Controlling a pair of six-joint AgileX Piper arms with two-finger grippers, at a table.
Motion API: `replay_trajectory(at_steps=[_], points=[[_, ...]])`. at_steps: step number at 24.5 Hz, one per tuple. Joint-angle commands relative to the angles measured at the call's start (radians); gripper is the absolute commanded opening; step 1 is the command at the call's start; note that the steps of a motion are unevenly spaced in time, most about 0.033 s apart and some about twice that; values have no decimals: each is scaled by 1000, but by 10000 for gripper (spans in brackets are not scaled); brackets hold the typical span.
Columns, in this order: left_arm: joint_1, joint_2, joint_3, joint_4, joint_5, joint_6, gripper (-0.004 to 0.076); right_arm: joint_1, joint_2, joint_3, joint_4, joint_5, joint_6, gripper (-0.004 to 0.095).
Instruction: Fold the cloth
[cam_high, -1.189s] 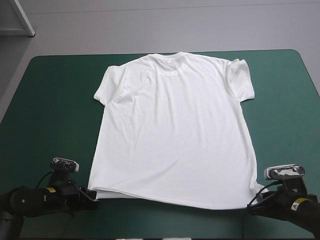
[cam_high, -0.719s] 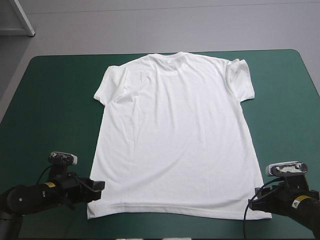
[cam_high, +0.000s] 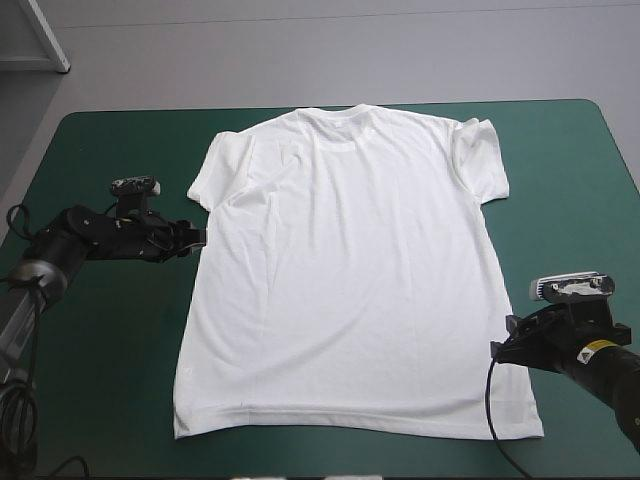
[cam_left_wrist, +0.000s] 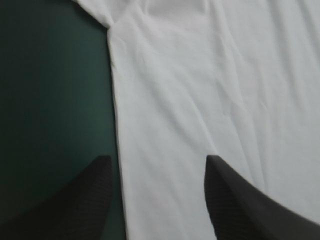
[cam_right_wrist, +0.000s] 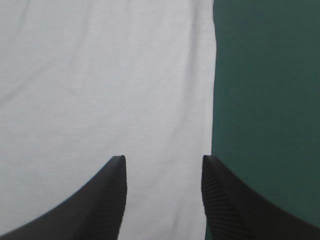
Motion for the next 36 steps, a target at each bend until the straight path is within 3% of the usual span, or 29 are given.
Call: replay_trajectory(at_steps=[1, 13, 21, 23, 25, 27, 31, 36], points=[[-2, 76, -107, -41, -18, 27, 411, -10, 13, -38, 12, -76, -14, 445], [-64, 294, -234, -33, -62, 79, 411, -10, 13, -39, 12, -102, -7, 445], [-110, 331, -233, -17, -103, 79, 400, -10, 13, -39, 13, -102, -7, 444], [-110, 331, -233, -7, -102, 79, 363, -10, 13, -39, 13, -104, -7, 444], [-110, 331, -233, 26, -102, 79, 240, -10, 13, -39, 11, -108, -7, 444], [-110, 331, -233, 47, -99, 79, 32, -10, 13, -39, 9, -118, -7, 445], [-110, 331, -233, 66, -92, 79, 19, -10, 88, -76, 9, -205, -5, 440], [-110, 331, -233, 66, -79, 79, 19, -10, 326, -208, 5, -198, 6, 441]])
